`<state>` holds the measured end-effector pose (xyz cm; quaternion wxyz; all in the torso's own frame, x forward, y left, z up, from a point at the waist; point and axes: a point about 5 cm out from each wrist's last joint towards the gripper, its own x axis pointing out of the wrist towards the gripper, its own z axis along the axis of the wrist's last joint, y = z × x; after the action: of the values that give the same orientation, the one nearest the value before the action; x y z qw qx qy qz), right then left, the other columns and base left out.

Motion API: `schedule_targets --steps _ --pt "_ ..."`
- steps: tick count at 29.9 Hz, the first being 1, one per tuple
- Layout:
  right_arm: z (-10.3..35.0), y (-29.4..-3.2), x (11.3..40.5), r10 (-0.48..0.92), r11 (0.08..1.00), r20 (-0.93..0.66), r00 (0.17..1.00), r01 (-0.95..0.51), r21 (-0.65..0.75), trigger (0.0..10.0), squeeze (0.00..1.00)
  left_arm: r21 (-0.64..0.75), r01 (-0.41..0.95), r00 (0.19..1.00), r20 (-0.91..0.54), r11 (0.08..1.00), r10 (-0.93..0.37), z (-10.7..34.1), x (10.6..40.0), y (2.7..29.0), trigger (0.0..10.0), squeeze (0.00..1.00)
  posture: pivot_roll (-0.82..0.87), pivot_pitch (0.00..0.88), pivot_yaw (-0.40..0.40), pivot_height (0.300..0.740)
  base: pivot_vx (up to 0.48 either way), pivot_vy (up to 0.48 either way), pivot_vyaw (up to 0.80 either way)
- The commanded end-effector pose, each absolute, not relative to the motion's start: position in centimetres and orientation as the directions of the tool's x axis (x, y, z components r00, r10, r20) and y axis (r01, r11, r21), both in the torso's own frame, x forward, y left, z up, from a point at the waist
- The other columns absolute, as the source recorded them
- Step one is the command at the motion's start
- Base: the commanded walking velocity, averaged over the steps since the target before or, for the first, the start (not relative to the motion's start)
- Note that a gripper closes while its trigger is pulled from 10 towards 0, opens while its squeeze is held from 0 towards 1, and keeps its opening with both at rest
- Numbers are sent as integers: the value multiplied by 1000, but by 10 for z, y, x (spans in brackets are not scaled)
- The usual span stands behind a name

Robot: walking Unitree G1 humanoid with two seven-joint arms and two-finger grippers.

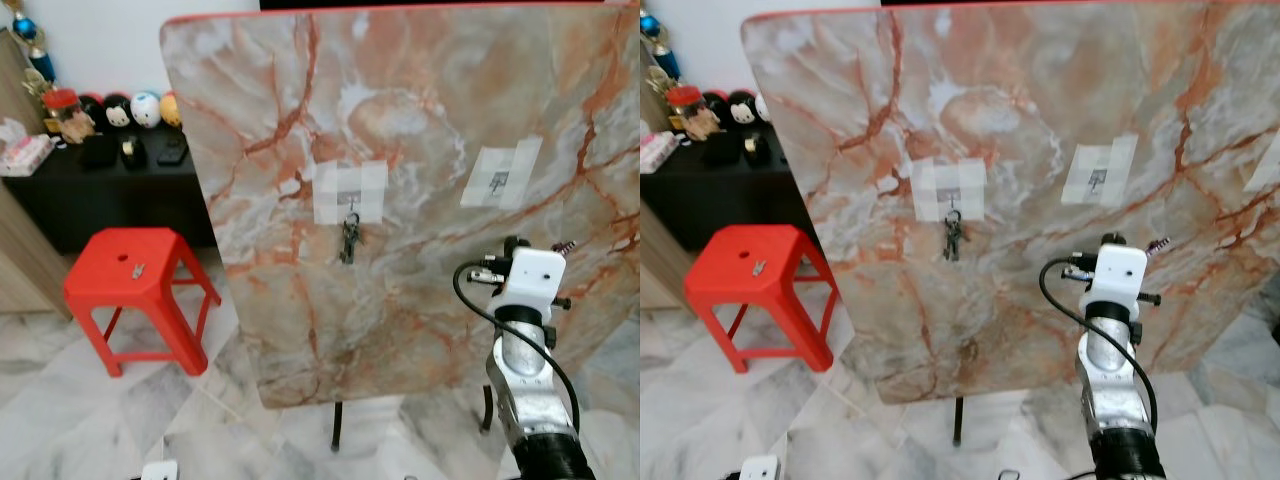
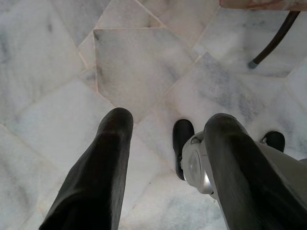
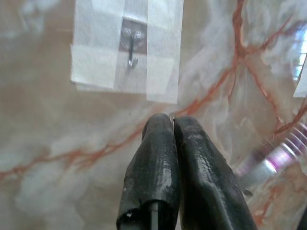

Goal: Hang keys on a hook

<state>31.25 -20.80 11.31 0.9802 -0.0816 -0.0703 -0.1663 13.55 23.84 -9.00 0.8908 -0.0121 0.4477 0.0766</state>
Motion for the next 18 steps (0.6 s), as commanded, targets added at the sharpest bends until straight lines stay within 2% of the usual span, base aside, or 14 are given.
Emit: schedule_targets --steps 1,12,15,18 --pt "132 -207 316 -319 933 244 916 349 -91 10000 0 54 -145 578 -806 988 129 -91 132 241 10000 0 -78 0 0 740 0 0 0" --pt "144 -216 318 -368 897 302 879 422 -134 10000 0 53 -139 579 -806 989 125 -91 132 241 10000 0 -80 0 3 740 0 0 0" --pt "152 -214 323 -327 871 350 878 423 -248 10000 0 52 -138 579 -806 989 123 -91 132 241 10000 0 -79 0 4 740 0 0 0" --pt "157 -212 327 -297 855 374 879 419 -306 10000 0 53 -138 580 -805 989 124 -91 132 241 10000 0 -79 0 5 740 0 0 0"
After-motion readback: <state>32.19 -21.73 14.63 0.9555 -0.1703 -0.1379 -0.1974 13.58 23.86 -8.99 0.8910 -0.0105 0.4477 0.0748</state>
